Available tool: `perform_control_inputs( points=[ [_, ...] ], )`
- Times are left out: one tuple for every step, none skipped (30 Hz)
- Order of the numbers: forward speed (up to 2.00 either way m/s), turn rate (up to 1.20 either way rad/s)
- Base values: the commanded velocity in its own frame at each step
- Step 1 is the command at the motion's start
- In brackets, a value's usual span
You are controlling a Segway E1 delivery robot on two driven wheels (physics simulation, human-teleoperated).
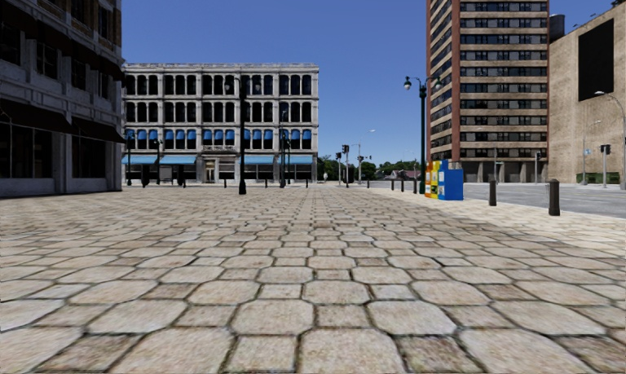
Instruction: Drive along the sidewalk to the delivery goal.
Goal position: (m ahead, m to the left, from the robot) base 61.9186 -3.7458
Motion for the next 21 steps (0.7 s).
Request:
perform_control_inputs(
  points=[
    [1.88,0.0],
    [1.88,0.0],
    [1.88,0.0],
    [1.88,0.0],
    [1.88,0.0],
    [1.88,0.0],
    [1.88,0.0],
    [1.88,0.0],
    [1.88,0.0],
    [1.88,0.0],
    [1.91,0.0],
    [1.94,0.0],
    [1.95,0.0],
    [1.95,0.0],
    [1.96,0.0],
    [1.96,0.0],
    [1.96,0.0],
    [1.96,0.0],
    [1.96,0.0],
    [1.96,0.0],
    [1.96,0.0]
  ],
)
